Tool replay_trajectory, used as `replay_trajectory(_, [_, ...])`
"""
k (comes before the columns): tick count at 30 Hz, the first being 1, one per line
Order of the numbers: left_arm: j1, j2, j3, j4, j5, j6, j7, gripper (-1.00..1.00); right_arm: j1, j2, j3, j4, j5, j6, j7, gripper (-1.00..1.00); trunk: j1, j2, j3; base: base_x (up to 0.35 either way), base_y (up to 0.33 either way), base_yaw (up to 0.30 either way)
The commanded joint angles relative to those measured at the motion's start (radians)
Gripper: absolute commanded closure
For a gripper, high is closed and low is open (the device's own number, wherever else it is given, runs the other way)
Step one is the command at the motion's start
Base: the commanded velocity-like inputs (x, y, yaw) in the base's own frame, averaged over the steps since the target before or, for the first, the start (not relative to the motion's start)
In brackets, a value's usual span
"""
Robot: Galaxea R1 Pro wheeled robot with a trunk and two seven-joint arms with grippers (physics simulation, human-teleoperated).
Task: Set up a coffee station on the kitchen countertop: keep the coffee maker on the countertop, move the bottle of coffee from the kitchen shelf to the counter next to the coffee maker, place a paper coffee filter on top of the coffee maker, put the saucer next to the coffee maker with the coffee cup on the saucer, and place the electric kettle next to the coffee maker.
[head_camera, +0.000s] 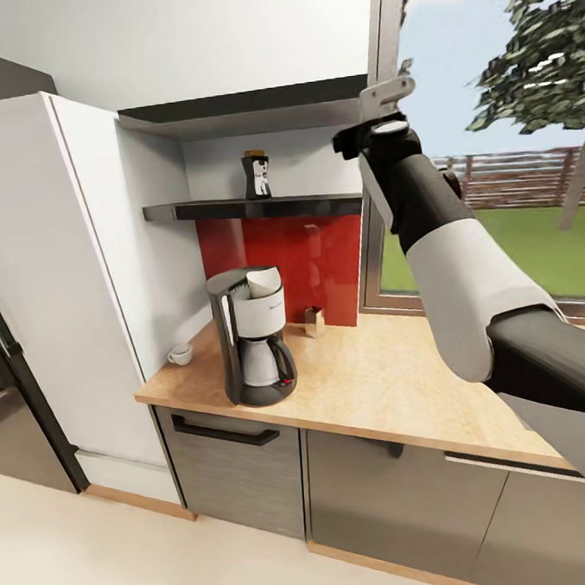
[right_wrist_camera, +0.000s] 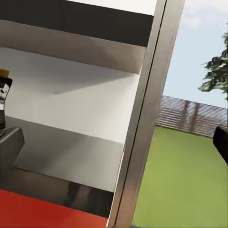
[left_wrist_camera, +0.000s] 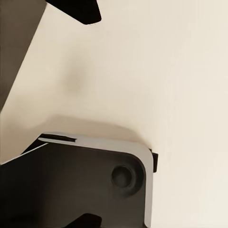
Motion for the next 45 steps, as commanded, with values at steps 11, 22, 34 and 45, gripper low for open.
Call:
replay_trajectory(11, [0.000, 0.002, -0.009, 0.002, 0.006, 0.002, 0.001, -1.00, 0.000, 0.000, 0.004, 0.003, 0.000, 0.003, 0.112, -1.00, 0.000, 0.000, 0.000, 0.000, 0.000, 0.000])
replay_trajectory(22, [-0.001, 0.003, -0.004, 0.001, 0.007, 0.002, 0.000, -1.00, 0.000, 0.000, 0.000, 0.052, -0.003, 0.005, 0.116, -1.00, 0.000, 0.000, 0.000, 0.065, 0.044, 0.000])
replay_trajectory(34, [-0.001, 0.002, -0.003, 0.001, 0.009, 0.001, 0.000, -1.00, 0.000, 0.000, -0.003, 0.070, -0.004, 0.005, 0.115, -1.00, 0.000, 0.000, 0.000, 0.256, 0.219, 0.000])
replay_trajectory(45, [-0.002, 0.000, -0.002, 0.001, 0.009, 0.000, 0.000, -1.00, 0.000, 0.000, -0.004, 0.069, -0.004, 0.005, 0.115, -1.00, 0.000, 0.000, 0.000, 0.146, 0.305, 0.000])
